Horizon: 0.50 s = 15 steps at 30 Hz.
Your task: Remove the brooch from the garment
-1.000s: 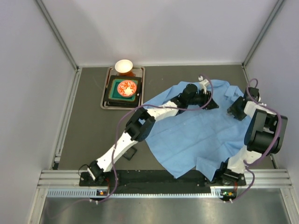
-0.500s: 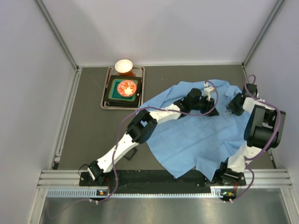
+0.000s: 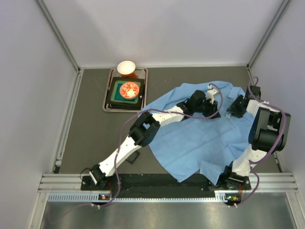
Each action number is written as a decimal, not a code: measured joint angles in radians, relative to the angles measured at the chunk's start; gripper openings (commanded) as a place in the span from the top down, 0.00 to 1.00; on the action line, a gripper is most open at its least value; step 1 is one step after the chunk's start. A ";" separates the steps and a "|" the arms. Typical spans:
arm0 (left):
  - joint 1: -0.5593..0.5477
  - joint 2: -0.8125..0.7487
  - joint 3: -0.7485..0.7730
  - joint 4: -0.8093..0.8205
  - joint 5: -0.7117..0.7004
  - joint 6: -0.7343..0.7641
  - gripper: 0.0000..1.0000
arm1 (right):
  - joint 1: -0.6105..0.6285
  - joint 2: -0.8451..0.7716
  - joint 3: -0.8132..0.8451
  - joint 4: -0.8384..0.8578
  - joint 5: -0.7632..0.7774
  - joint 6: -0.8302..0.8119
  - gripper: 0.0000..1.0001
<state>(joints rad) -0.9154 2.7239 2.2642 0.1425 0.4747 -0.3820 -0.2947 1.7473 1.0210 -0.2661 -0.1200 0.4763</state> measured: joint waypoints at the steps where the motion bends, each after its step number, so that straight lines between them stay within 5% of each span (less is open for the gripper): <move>1: 0.000 -0.001 0.000 -0.003 -0.003 0.006 0.65 | 0.000 0.000 0.000 0.000 -0.014 0.002 0.62; 15: -0.030 -0.012 0.018 0.089 -0.029 -0.029 0.70 | -0.004 -0.134 -0.066 -0.006 0.014 0.022 0.50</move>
<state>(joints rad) -0.9451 2.7121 2.2826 0.2314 0.4454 -0.4114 -0.2989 1.6138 0.9546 -0.2718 -0.1059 0.4984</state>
